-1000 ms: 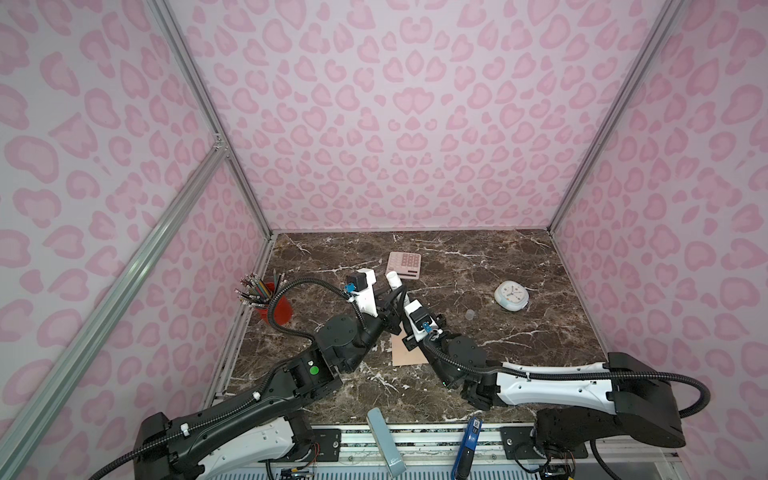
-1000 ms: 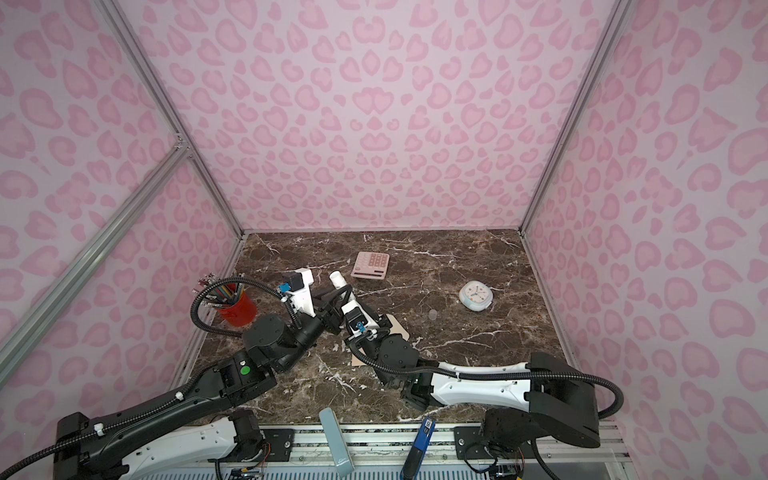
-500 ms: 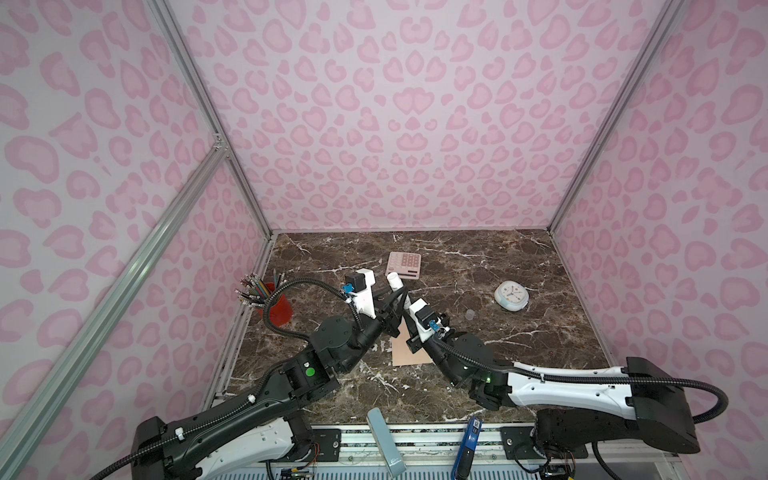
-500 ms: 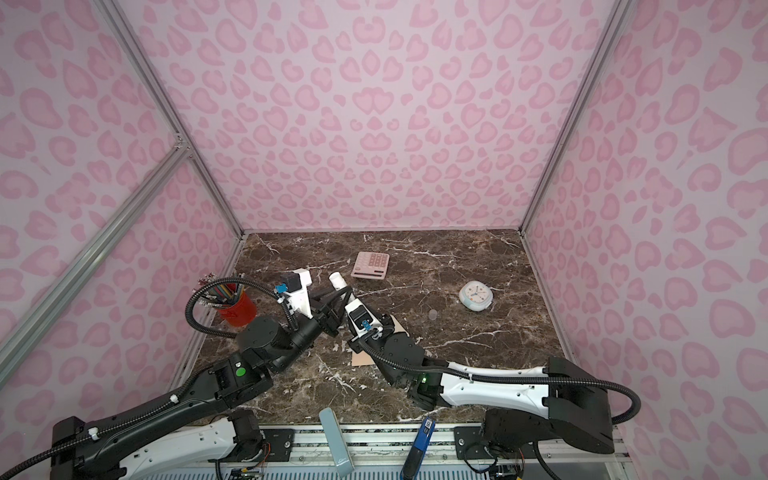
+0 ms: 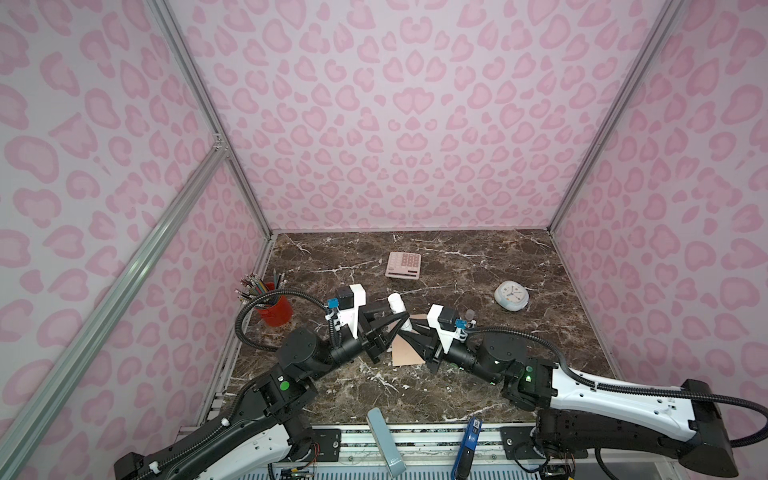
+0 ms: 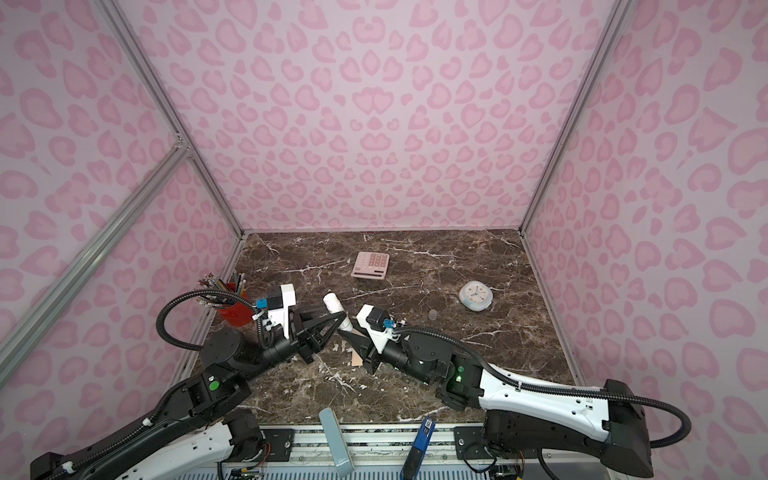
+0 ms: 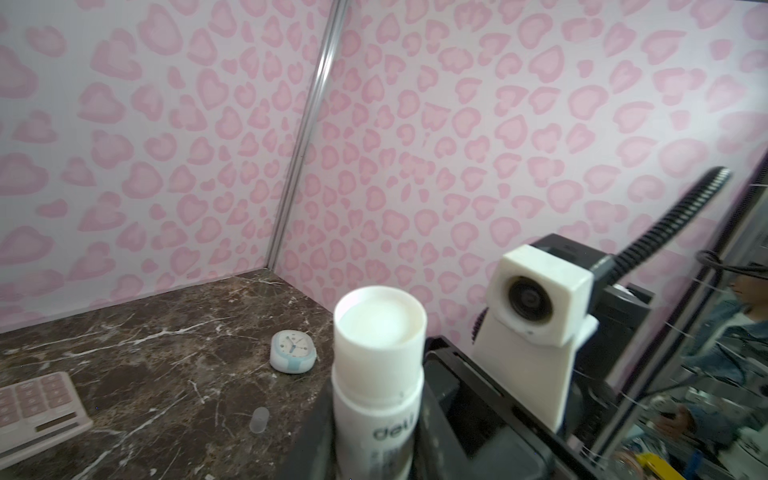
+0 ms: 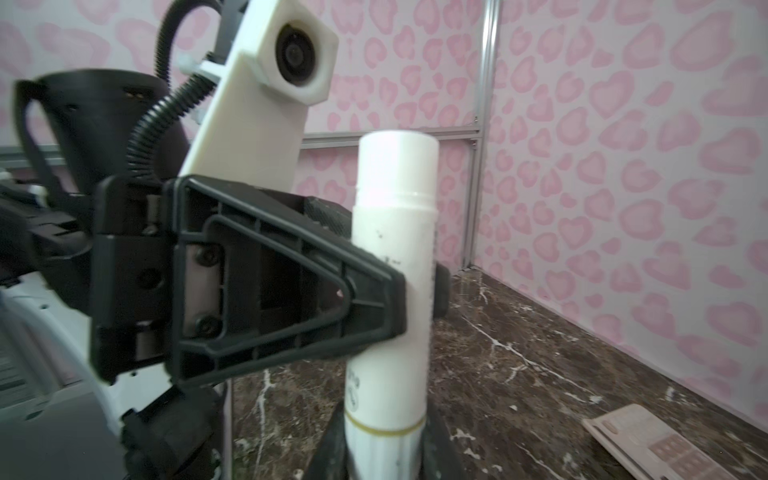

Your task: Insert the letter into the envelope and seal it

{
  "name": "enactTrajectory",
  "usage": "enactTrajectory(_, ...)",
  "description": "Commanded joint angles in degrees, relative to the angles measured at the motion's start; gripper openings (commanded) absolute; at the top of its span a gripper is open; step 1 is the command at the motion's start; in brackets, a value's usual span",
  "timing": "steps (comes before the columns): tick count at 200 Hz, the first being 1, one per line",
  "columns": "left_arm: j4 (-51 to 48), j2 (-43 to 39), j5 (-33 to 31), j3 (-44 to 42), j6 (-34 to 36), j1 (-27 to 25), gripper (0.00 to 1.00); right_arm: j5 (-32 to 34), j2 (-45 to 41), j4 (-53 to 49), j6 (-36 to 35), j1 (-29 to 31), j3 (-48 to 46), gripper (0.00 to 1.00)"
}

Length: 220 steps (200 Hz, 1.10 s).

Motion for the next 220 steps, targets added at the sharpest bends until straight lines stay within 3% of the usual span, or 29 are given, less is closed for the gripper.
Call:
enactTrajectory(1, -3.4, -1.7, 16.8, -0.9, -3.1, -0.2, 0.05, -11.8, -2.1, -0.1, 3.6, -1.0, 0.6, 0.1)
enactTrajectory(55, -2.2, -1.1, 21.4, -2.0, -4.8, -0.2, 0.04, -21.9, -3.2, -2.6, 8.5, -4.4, 1.1, 0.11)
enactTrajectory(69, -2.3, -1.1, 20.5, -2.1, -4.4, -0.2, 0.04, -21.8, -3.0, -4.0, 8.0, -4.9, 1.2, 0.16)
enactTrajectory(78, -2.9, -1.2, 19.0, -1.9, -4.0, -0.2, 0.04, -20.4, -3.3, -5.3, 6.9, -5.0, 1.4, 0.27)
enactTrajectory(88, -4.7, -1.4, 16.7, -1.3, -3.1, -0.2, 0.04, -17.8, -3.7, -7.0, 5.3, -5.0, 1.2, 0.32)
enactTrajectory(102, -8.2, -1.9, 10.3, 0.1, -1.6, -0.2, 0.04, -12.5, -4.9, -8.6, 2.1, -4.8, 0.2, 0.47)
enactTrajectory(126, -13.9, -2.8, -6.2, 2.9, 0.5, -0.2, 0.04, -1.8, -7.8, -9.1, -3.3, -4.9, -4.2, 0.58)
enactTrajectory(145, -14.6, -2.7, -17.3, 4.3, 1.2, -0.2, 0.04, 5.8, -9.1, -6.6, -5.9, -4.8, -7.9, 0.6)
enactTrajectory(167, -10.6, -1.7, -25.6, 3.9, 1.3, -0.2, 0.04, 10.8, -8.3, -0.7, -8.4, -3.6, -10.5, 0.61)
enactTrajectory(195, -3.9, 3.4, -31.5, 3.7, 0.6, -0.4, 0.04, 22.7, -3.4, 13.0, -14.7, 1.2, -12.8, 0.61)
enactTrajectory(220, 1.9, 8.8, -36.2, 4.1, -1.6, -1.4, 0.04, 29.5, 2.8, 25.0, -19.6, 3.3, -12.7, 0.62)
